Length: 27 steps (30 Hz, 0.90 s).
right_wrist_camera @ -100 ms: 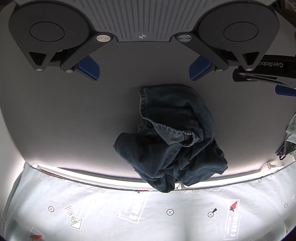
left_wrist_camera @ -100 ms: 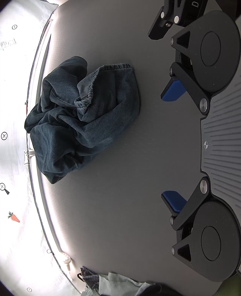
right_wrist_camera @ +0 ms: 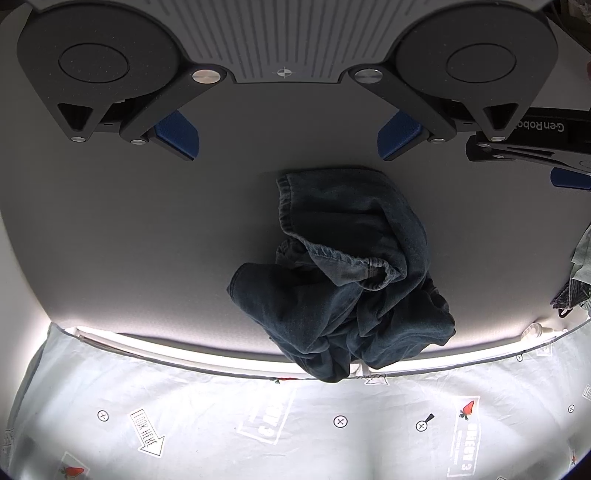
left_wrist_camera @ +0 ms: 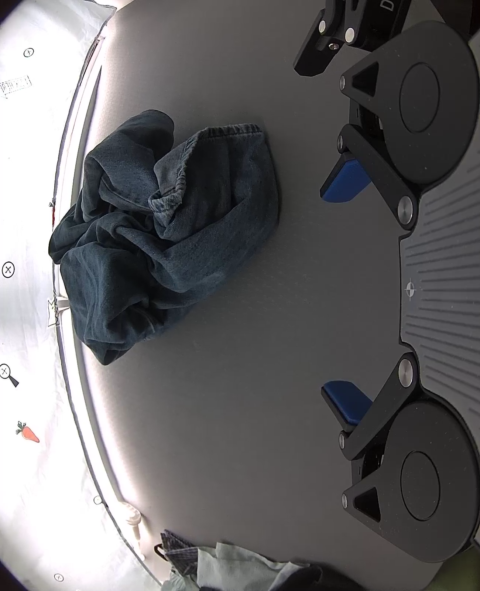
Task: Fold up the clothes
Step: 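Move both grippers toward the crumpled blue jeans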
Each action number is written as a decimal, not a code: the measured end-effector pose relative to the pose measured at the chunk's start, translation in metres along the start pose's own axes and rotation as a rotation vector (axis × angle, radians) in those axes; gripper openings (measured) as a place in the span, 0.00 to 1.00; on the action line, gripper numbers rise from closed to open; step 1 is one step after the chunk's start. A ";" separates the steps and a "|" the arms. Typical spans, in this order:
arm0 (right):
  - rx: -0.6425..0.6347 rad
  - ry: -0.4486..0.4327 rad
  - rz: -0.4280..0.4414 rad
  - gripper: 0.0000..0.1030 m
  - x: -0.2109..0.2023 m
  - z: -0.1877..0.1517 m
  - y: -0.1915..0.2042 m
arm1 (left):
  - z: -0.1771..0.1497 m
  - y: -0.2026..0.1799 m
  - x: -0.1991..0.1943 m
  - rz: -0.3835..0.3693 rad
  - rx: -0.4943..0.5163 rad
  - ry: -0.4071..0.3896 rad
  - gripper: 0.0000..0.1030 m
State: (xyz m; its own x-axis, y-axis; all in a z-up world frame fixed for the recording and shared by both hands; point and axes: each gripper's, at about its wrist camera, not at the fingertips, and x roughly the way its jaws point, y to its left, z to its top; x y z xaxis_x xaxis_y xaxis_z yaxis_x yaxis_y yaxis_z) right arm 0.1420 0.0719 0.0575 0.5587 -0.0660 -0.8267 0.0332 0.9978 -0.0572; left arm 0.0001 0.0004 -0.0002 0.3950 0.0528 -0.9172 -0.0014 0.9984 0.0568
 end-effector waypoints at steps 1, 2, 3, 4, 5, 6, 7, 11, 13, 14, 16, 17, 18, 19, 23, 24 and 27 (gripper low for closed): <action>0.000 0.000 0.000 1.00 0.000 0.000 0.000 | 0.000 0.000 0.000 0.000 0.000 0.001 1.00; -0.001 0.000 0.001 1.00 0.001 0.000 0.001 | 0.000 0.000 0.000 0.000 -0.001 0.002 1.00; -0.001 0.000 0.001 1.00 0.001 0.000 0.001 | 0.000 0.000 0.000 0.000 -0.001 0.002 1.00; -0.001 0.000 0.002 1.00 0.001 0.000 0.001 | 0.000 0.000 0.000 0.000 -0.002 0.003 1.00; -0.001 0.000 0.002 1.00 0.001 0.000 0.001 | 0.000 0.001 0.000 0.000 -0.002 0.004 1.00; -0.002 0.000 0.003 1.00 0.002 0.000 0.002 | 0.000 0.001 0.000 -0.001 -0.003 0.005 1.00; -0.002 0.000 0.003 1.00 0.002 0.000 0.002 | 0.000 0.001 0.001 -0.001 -0.003 0.005 1.00; -0.005 0.004 0.002 1.00 0.003 0.004 0.000 | 0.002 0.002 0.003 0.002 0.002 0.010 1.00; -0.005 0.006 0.002 1.00 0.005 0.004 0.001 | 0.005 0.002 0.005 0.005 0.004 0.016 1.00; -0.005 0.006 0.001 1.00 0.005 0.002 0.003 | 0.006 0.002 0.005 0.006 0.003 0.018 1.00; -0.005 0.008 0.001 1.00 0.004 0.003 0.002 | 0.006 0.003 0.006 0.008 0.001 0.019 1.00; -0.006 0.009 0.001 1.00 0.004 0.004 0.001 | 0.004 0.003 0.006 0.008 0.000 0.016 1.00; -0.007 0.009 0.001 1.00 0.005 0.004 0.002 | 0.004 0.003 0.007 0.010 0.000 0.018 1.00; -0.007 0.009 0.001 1.00 0.006 0.004 0.003 | 0.005 0.003 0.007 0.010 0.000 0.019 1.00; -0.008 0.010 0.002 1.00 0.008 0.005 0.002 | 0.004 0.005 0.009 0.006 0.005 0.018 1.00; -0.008 0.011 0.003 1.00 0.008 0.005 0.002 | 0.005 0.005 0.009 0.006 0.007 0.018 1.00; -0.008 0.014 0.005 1.00 0.011 0.006 0.002 | 0.004 0.006 0.010 0.004 0.005 0.016 1.00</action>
State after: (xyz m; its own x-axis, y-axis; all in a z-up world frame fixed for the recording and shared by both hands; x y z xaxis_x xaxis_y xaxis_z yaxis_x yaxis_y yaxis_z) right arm 0.1535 0.0731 0.0514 0.5470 -0.0614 -0.8349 0.0239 0.9980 -0.0578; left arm 0.0079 0.0064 -0.0073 0.3799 0.0573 -0.9232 0.0020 0.9980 0.0627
